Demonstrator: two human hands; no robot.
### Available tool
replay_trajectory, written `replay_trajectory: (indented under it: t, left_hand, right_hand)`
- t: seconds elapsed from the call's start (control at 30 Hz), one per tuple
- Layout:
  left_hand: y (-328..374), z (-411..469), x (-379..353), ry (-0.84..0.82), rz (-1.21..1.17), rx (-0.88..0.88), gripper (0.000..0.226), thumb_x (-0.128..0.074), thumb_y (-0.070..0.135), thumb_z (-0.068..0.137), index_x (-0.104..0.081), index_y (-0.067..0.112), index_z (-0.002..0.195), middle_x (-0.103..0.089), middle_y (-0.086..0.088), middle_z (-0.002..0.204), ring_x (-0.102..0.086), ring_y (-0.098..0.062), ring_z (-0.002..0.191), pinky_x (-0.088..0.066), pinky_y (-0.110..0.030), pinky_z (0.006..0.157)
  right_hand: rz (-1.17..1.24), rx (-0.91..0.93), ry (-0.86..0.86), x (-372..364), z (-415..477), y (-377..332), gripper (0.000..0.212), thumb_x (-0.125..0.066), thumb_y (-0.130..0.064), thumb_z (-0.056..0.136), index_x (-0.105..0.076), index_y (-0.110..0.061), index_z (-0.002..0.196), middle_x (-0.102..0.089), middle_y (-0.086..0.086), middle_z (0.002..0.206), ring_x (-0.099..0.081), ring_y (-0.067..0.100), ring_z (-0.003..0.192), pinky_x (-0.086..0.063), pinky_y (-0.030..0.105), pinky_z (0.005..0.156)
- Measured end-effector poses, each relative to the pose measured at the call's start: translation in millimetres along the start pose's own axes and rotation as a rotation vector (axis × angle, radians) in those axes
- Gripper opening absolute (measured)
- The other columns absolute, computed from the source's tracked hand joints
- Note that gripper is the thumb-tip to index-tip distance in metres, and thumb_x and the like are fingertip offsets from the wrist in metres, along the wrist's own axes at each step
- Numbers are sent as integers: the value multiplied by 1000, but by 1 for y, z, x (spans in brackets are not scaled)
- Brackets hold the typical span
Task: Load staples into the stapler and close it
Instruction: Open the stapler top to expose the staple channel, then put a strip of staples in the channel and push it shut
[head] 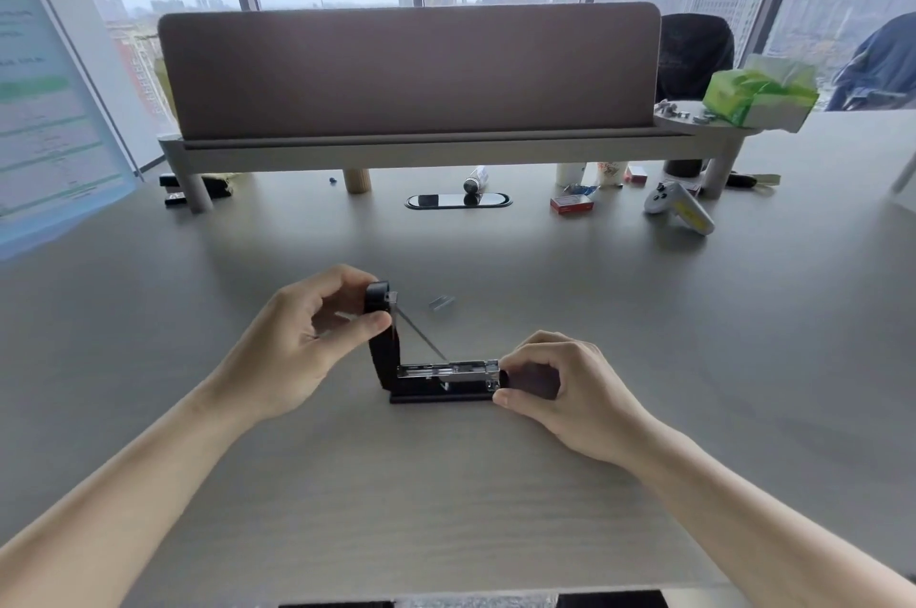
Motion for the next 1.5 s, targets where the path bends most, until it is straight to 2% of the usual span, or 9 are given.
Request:
replay_trajectory:
  t: [0.17, 0.33, 0.47, 0.67, 0.87, 1.03, 1.23, 1.37, 1.5]
  left_hand:
    - [-25, -18, 23, 62, -136, 39, 20, -71, 12, 88, -68, 2, 105, -77, 12, 88, -73, -1, 84, -57, -14, 83]
    - [-49, -39, 39, 10, -74, 180, 20, -80, 19, 75, -72, 13, 92, -72, 6, 78, -67, -7, 73, -55, -11, 75]
    - [-58, -39, 43, -164, 199, 300, 50, -91, 59, 63, -73, 22, 91, -77, 4, 81, -71, -7, 75, -54, -18, 78]
    - [-43, -25, 36, -276, 724, 242, 22, -87, 48, 75, -76, 35, 89, -78, 17, 89, -70, 0, 93, -55, -37, 92]
    - [-34, -19, 30, -284, 691, 262, 33, -86, 58, 72, -75, 38, 96, -74, 26, 93, -57, 25, 96, -44, -13, 81]
    - [-22, 26, 3, -146, 503, 203, 28, -77, 56, 83, -76, 32, 97, -79, 16, 97, -72, 1, 94, -57, -28, 91]
    - [-40, 82, -50, -73, 584, 187, 33, -82, 35, 86, -73, 12, 108, -77, -3, 110, -72, -22, 97, -55, -31, 87]
    - [-56, 97, -68, -43, 609, 171, 29, -86, 31, 80, -70, 14, 96, -74, 2, 86, -73, -25, 86, -61, -41, 83]
    - [-54, 96, -73, -17, 628, 111, 16, -83, 17, 82, -69, 17, 90, -76, 2, 82, -74, -24, 81, -63, -41, 79]
  right_hand:
    - [-7, 2, 3, 2, -1, -1, 14, -87, -35, 83, -80, -31, 95, -71, -15, 94, -66, 0, 91, -44, 10, 79]
    - [-15, 4, 4, 2, 0, -2, 14, -87, -33, 83, -81, -30, 95, -72, -12, 95, -68, 5, 91, -47, 14, 79]
    - [-16, 0, 1, 2, -1, -3, 14, -88, -33, 82, -81, -30, 95, -72, -13, 94, -68, 5, 92, -47, 13, 79]
    - [-31, -6, 1, 3, -1, -3, 14, -87, -34, 82, -81, -31, 94, -71, -15, 94, -67, 3, 90, -45, 11, 78]
    - [-42, -9, -18, 3, 0, -3, 17, -86, -38, 83, -80, -33, 97, -71, -15, 97, -67, 4, 94, -47, 15, 81]
    - [-36, -22, -72, 12, -2, 1, 57, -78, -59, 78, -70, -38, 131, -71, -22, 113, -66, -1, 110, -50, 19, 94]
    - [-206, -59, 24, 30, 12, 24, 27, -70, -35, 97, -72, -30, 124, -70, -19, 114, -62, -3, 105, -41, 8, 86]
    - [-271, -65, 26, 25, 13, 32, 30, -70, -36, 96, -70, -28, 125, -66, -15, 116, -59, 5, 110, -44, 15, 91]
    - [-249, -68, 22, 27, 14, 32, 30, -72, -35, 95, -70, -28, 125, -66, -15, 115, -60, 5, 107, -36, 1, 85]
Point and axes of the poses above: each hand's wrist, its own z-axis towards the middle knuckle, its own x-axis out of the back of the hand, y = z × x, the point moved 7 cm from there along z, towards the middle knuckle
